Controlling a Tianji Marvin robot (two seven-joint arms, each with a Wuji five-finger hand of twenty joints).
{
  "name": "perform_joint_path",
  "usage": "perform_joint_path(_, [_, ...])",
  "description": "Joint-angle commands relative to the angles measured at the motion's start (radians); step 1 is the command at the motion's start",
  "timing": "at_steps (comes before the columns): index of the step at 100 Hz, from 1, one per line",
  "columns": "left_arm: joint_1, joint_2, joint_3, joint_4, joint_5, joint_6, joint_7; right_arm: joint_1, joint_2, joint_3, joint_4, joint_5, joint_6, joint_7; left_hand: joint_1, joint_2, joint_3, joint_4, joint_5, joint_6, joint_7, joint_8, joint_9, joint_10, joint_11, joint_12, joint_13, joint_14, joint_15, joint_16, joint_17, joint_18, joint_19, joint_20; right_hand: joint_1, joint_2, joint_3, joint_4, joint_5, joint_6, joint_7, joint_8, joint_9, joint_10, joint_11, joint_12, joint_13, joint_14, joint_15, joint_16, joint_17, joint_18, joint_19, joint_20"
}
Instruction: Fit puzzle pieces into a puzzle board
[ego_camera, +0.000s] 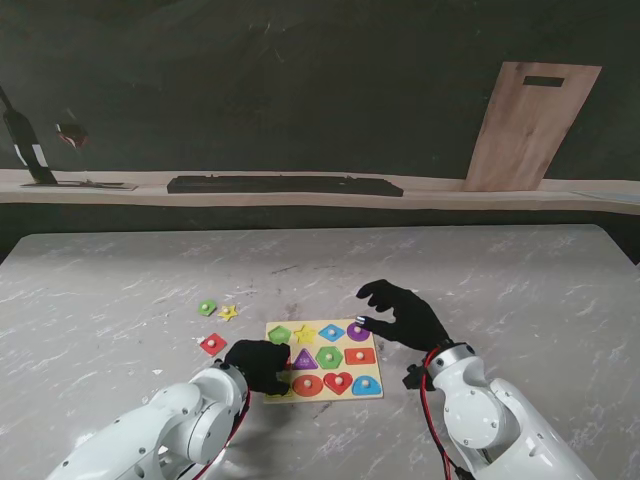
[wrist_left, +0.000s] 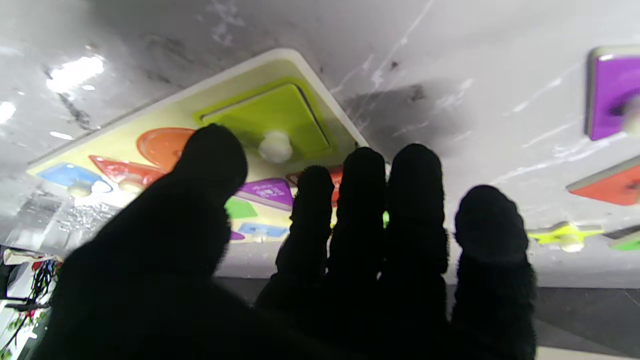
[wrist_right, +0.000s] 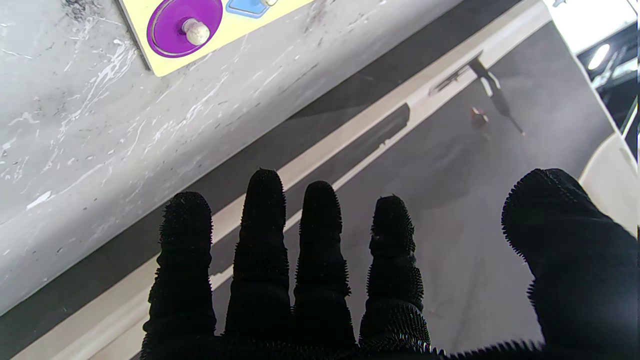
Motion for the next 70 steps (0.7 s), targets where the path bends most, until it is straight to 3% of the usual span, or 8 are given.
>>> perform_joint_path(1, [0.023, -0.005, -0.011, -0.002, 0.016, 0.003, 0.041, -0.006, -0.004, -0.003, -0.005, -0.002, -0.003, -0.001, -0.033, 0.018, -0.026, 0.04, -0.049, 0.028, -0.024, 0.0, -0.014, 0.018, 0.035, -0.005, -0.029, 0.025, -0.002, 0.016, -0.006, 0.019, 0.0, 0.02, -0.03, 0.022, -0.017, 0.041, 0.0, -0.03, -0.019, 0.01, 0.01, -0.025, 0.0, 0.004, 0.018, -0.019, 0.012, 0.007, -0.008, 0.007, 0.005, 0.02])
perform_joint_path(36, [0.09, -0.012, -0.129, -0.039, 0.03, -0.062, 0.105, 0.006, -0.005, -0.017, 0.004, 0.006, 0.001, 0.007, -0.02, 0.134, -0.255, 0.043, -0.035, 0.028, -0.131, -0.117, -0.04, 0.022, 0.006, -0.016, -0.081, 0.042, -0.053, 0.002, -0.073, 0.018, -0.053, 0.016, -0.031, 0.023, -0.02, 0.041, 0.004, -0.028, -0.018, 0.011, 0.01, -0.026, 0.0, 0.004, 0.017, -0.018, 0.012, 0.008, -0.008, 0.007, 0.005, 0.019])
perform_joint_path(50, [0.116, -0.016, -0.183, -0.052, 0.028, -0.078, 0.13, 0.013, -0.004, -0.026, 0.008, 0.009, 0.002, 0.013, 0.05, 0.179, -0.363, 0.057, -0.035, 0.019, -0.211, -0.177, -0.118, 0.056, -0.11, -0.08, -0.167, 0.067, -0.136, 0.002, -0.166, 0.017, -0.125, 0.006, -0.031, 0.023, -0.02, 0.041, 0.005, -0.029, -0.019, 0.011, 0.011, -0.025, 0.001, 0.004, 0.016, -0.018, 0.015, 0.009, -0.008, 0.007, 0.005, 0.019])
perform_joint_path(70, [0.164, -0.011, -0.3, -0.071, 0.046, -0.181, 0.134, 0.028, -0.003, -0.048, 0.015, 0.013, 0.011, 0.027, 0.097, 0.19, -0.397, 0.066, -0.018, 0.005, -0.332, -0.251, -0.266, 0.074, -0.299, -0.232, -0.303, 0.063, -0.285, -0.03, -0.304, -0.005, -0.21, -0.028, -0.034, 0.024, -0.022, 0.04, 0.002, -0.033, -0.021, 0.01, 0.008, -0.025, 0.0, 0.004, 0.015, -0.016, 0.02, 0.013, -0.01, 0.007, 0.005, 0.019])
